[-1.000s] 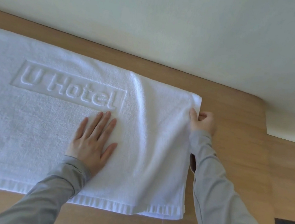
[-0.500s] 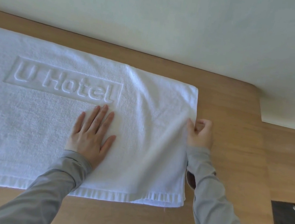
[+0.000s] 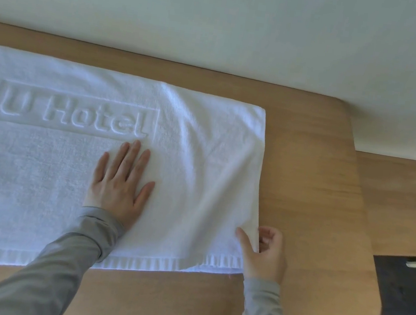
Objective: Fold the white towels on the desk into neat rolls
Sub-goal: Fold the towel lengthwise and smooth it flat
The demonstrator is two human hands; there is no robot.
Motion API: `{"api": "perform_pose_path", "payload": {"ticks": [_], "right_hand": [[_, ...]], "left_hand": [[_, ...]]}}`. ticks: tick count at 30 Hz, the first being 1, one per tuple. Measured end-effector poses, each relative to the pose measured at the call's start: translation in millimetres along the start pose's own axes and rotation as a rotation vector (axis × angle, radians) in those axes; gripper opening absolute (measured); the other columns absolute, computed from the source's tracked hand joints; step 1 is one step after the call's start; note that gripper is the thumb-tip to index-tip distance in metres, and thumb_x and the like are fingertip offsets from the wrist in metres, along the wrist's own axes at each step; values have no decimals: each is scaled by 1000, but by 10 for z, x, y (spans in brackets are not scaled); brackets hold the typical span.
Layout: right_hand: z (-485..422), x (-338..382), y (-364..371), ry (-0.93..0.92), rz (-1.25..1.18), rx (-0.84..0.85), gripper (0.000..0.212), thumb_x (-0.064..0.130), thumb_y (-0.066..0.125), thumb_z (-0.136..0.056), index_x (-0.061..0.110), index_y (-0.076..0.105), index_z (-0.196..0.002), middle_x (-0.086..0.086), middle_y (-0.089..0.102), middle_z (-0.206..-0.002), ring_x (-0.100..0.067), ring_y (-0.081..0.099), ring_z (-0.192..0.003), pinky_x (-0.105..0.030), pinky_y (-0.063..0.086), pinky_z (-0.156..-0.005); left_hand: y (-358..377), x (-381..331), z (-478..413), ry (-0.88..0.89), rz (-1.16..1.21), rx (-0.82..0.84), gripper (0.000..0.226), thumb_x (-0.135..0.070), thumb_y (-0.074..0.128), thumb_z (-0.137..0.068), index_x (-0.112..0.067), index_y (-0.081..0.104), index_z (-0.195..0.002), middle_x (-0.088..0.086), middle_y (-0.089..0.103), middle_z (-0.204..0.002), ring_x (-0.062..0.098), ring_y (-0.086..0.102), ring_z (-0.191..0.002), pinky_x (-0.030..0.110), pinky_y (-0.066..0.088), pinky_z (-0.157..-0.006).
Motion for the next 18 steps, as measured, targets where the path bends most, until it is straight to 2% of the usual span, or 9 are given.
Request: {"api": "perform_pose_path", "payload": {"ticks": [2, 4, 8, 12, 14, 16, 18], "right_hand": [[76, -55, -28, -9, 0, -9, 38, 19, 81, -68, 20, 52, -92, 9, 62, -83, -11, 62, -73, -32, 52, -58], [110, -134, -74, -9, -6, -23, 30, 13, 78, -72, 20, 54, -88, 4, 63, -78, -19, 63, -66, -37, 55, -54], [32, -198, -178, -19, -19, -58, 21, 10, 73, -77, 22, 56, -73, -3, 63, -68, -21, 59, -48, -29, 51, -37], [93, -190, -129, -52, 8, -52, 17, 10, 69, -81, 17, 54, -85, -3, 62, -77, -22, 62, -61, -38, 55, -48], [162, -227, -153, -48, -6, -81, 23, 10, 71, -79, 13, 51, -90, 1, 61, -77, -24, 64, -66, -42, 55, -55], [215, -296, -202, -34, -21, -111, 26, 10, 75, -76, 15, 51, -85, 2, 63, -71, -22, 66, -63, -34, 55, -56], [251, -351, -227, -15, -27, -120, 25, 13, 77, -73, 20, 54, -78, -2, 66, -67, -22, 66, -61, -16, 50, -53]], "left_hand": [[-3, -1, -1, 2, -2, -4, 63, -48, 21, -93, -20, 22, -149, 3, 22, -156, 20, 19, -143, 42, 7, -117], [-3, 2, 1, 3, -4, -2, 63, -48, 21, -93, -20, 22, -149, 3, 22, -156, 20, 19, -143, 42, 6, -117], [-4, 13, 1, 6, -4, -3, 63, -49, 21, -93, -20, 21, -149, 3, 20, -156, 19, 17, -144, 41, 6, -118], [-2, 20, 6, 5, -8, -4, 63, -49, 20, -93, -20, 19, -150, 3, 20, -157, 19, 16, -144, 42, 5, -118], [1, 18, 8, 6, -6, -2, 63, -49, 20, -93, -20, 19, -150, 3, 20, -157, 19, 16, -144, 42, 6, -118], [0, 16, 7, 6, -3, -3, 64, -49, 20, -93, -20, 20, -150, 3, 20, -157, 20, 16, -144, 43, 7, -118], [-6, 11, 10, 5, 1, -5, 64, -49, 21, -93, -19, 21, -149, 3, 21, -156, 20, 17, -144, 43, 8, -118]]}}
Point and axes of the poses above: each hand's wrist, its own z-axis away from the middle knuckle, its own y-axis out of the palm, x = y × z, the point moved 9 cm from there along -z, towards the middle knuckle
